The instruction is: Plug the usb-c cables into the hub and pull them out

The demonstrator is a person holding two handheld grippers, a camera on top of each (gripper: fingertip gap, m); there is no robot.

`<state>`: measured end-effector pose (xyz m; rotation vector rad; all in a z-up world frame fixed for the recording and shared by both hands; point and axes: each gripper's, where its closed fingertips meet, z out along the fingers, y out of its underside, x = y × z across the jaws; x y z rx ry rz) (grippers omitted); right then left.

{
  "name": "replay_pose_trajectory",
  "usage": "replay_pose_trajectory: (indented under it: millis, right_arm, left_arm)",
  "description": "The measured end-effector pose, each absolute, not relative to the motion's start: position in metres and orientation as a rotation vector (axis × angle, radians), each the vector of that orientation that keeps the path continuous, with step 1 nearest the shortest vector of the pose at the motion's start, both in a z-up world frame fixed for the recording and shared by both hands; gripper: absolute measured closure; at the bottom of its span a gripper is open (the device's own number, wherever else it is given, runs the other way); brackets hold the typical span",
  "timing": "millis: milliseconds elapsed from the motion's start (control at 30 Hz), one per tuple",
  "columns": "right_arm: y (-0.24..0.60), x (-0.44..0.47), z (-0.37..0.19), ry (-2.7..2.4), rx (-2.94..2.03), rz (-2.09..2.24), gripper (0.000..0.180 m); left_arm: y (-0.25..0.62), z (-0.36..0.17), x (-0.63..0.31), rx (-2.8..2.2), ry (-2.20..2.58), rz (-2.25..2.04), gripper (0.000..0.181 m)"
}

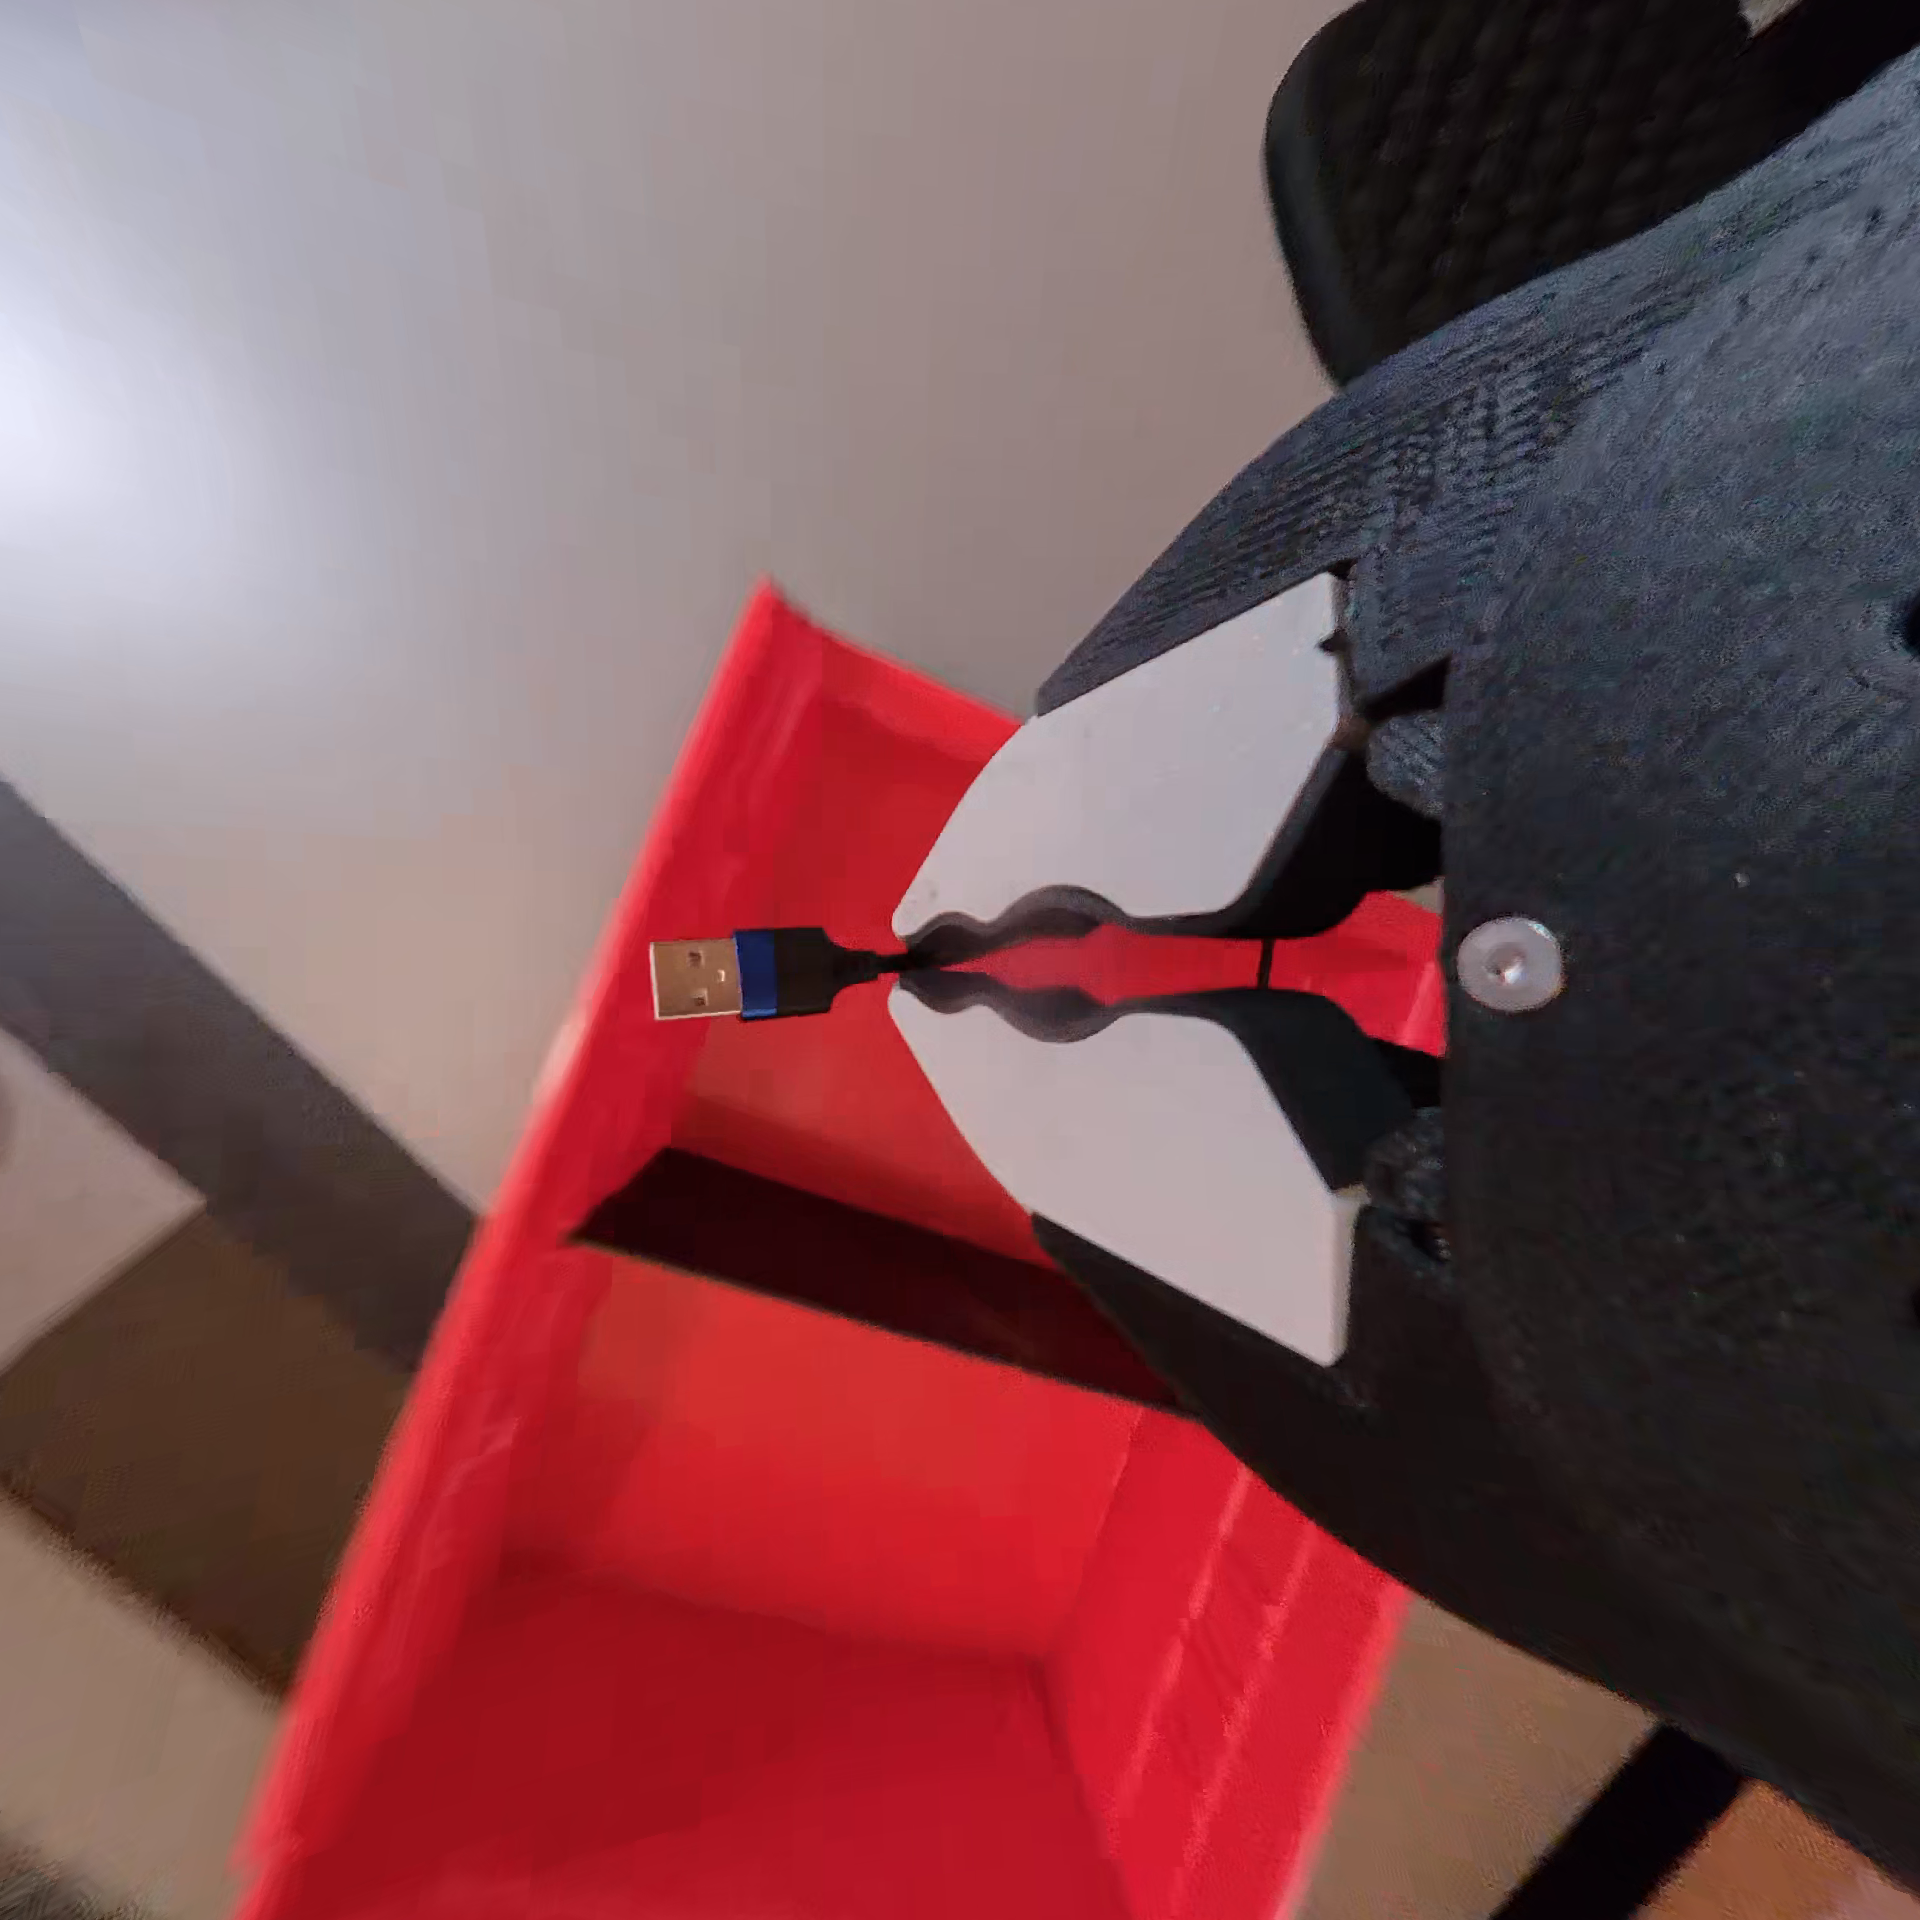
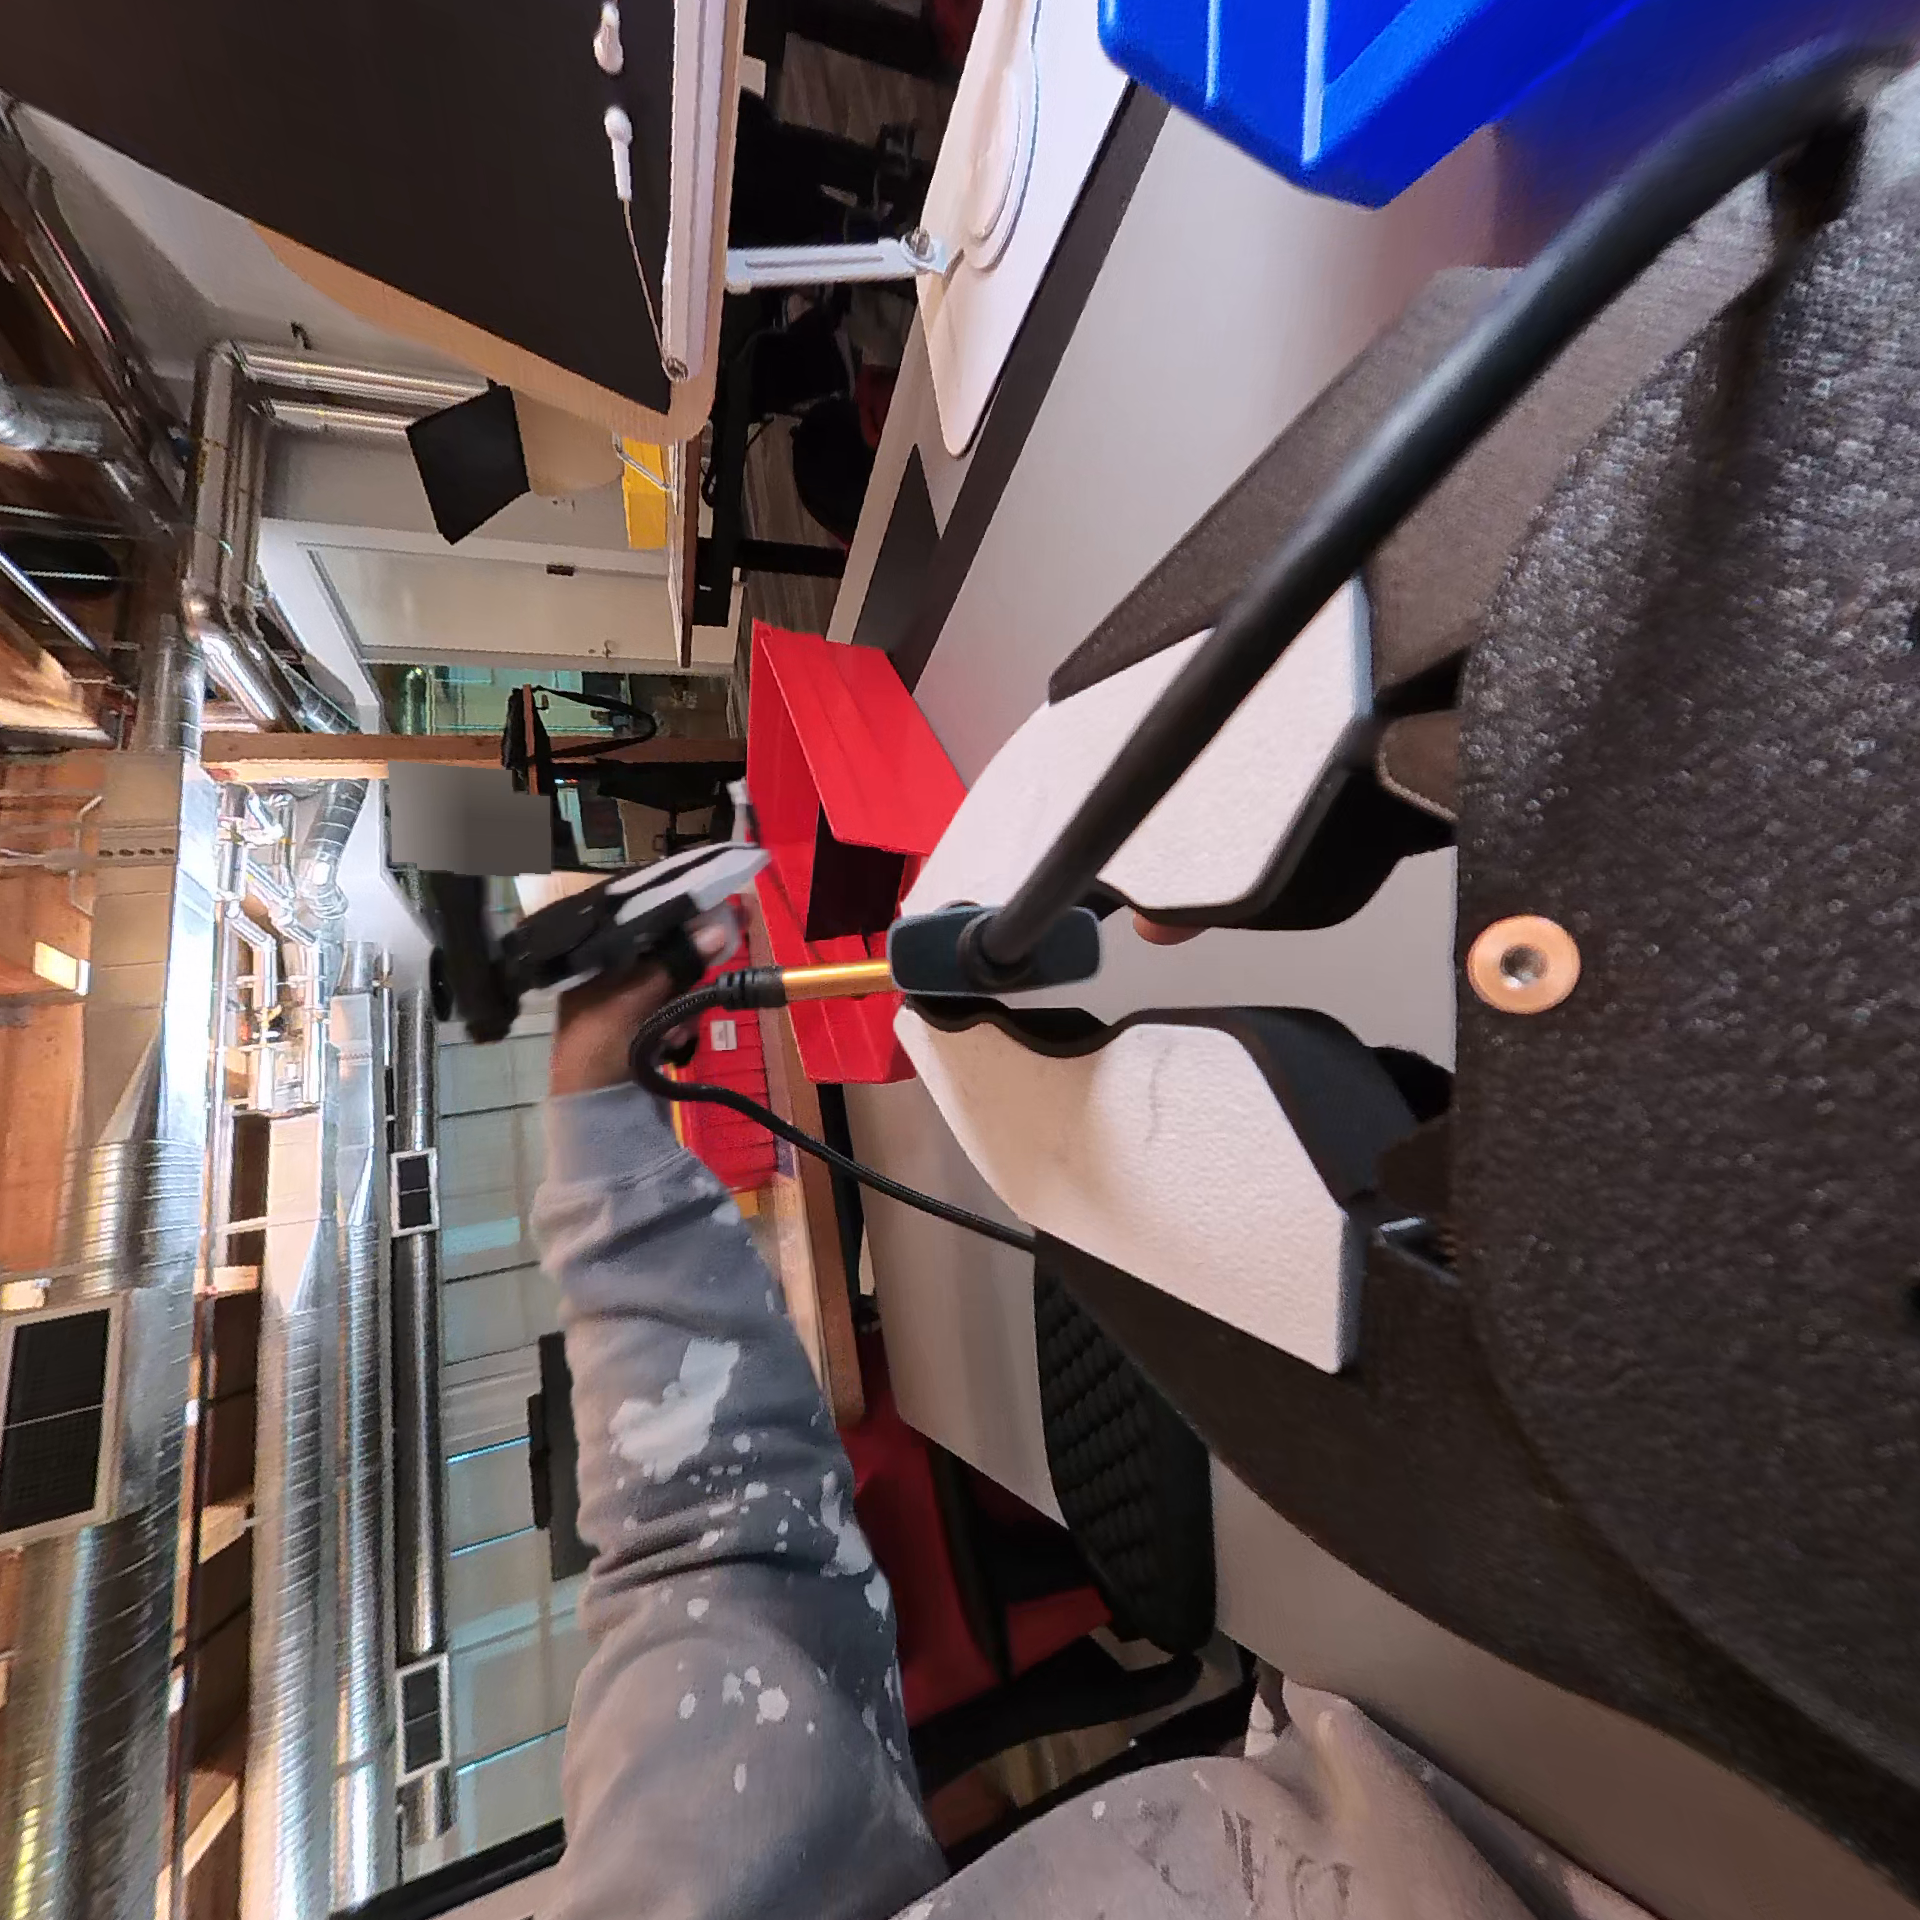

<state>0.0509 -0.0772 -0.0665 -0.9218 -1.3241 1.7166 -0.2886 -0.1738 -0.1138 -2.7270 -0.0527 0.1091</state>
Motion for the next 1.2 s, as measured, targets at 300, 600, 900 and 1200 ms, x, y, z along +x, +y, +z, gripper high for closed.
replay_pose_trajectory:
  millis: [300, 600, 900, 1200]
  right_arm:
    - [-0.059, 0.055, -0.058, -1.213, -0.946, 1.740, 0.170]
    - [-0.037, 0.064, -0.050, -1.118, -0.951, 1.740, 0.170]
    - [-0.035, 0.061, -0.055, -1.122, -0.966, 1.724, 0.170]
    - [-0.034, 0.059, -0.060, -1.136, -0.981, 1.707, 0.170]
  left_arm:
    - [-0.155, 0.072, -0.137, -2.160, 0.331, -0.175, 0.177]
    - [-0.178, 0.003, -0.046, -1.798, 0.136, -1.034, 0.177]
    - [-0.189, -0.139, -0.096, -2.063, -0.180, -0.976, 0.176]
    - [-0.158, -0.141, -0.146, -2.225, -0.008, -0.033, 0.151]
